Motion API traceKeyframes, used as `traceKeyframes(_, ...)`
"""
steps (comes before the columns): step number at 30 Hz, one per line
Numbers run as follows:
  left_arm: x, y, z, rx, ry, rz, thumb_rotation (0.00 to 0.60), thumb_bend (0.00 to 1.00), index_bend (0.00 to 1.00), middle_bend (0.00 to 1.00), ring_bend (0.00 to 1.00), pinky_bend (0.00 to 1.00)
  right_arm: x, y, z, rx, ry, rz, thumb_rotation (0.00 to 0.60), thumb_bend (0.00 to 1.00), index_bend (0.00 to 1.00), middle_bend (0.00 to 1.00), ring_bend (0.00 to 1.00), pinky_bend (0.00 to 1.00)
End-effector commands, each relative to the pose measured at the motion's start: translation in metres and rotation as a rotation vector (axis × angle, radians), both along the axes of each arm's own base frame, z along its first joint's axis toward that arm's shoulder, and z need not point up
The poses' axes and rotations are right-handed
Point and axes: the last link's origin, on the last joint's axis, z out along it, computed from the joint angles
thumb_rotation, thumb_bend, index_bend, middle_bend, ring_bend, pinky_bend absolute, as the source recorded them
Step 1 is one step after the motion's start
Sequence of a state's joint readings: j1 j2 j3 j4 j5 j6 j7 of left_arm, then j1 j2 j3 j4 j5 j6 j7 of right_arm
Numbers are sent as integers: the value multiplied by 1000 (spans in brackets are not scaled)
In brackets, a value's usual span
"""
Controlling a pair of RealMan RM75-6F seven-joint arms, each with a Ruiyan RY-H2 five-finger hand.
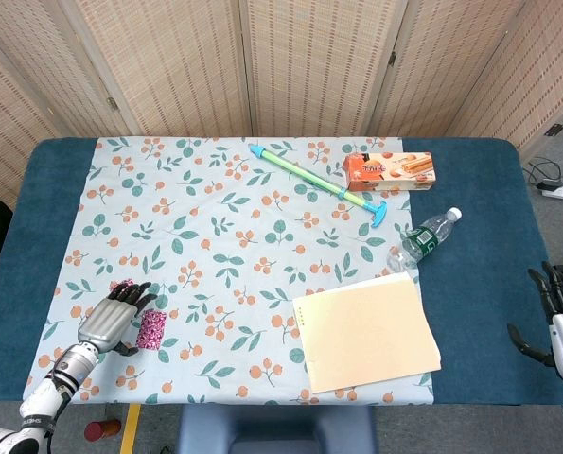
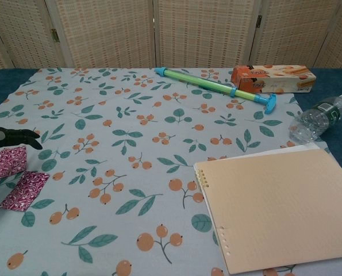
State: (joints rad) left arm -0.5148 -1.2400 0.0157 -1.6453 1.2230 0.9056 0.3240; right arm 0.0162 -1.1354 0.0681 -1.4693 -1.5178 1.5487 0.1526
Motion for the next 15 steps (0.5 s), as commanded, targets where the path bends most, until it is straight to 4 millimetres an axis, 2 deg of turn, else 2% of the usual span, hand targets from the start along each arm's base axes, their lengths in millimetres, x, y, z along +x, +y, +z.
traceKeyframes(1, 3, 2, -8, -7, -14, 16, 600, 135, 162, 3, 0, 0, -2, 0, -1, 2, -5, -4, 500, 364, 0, 0, 0, 0)
traceKeyframes(15, 1, 0, -23, -20, -4, 49, 600, 135, 182, 3, 0, 0, -8, 1, -2, 6, -12, -12, 501, 364, 0, 0, 0, 0)
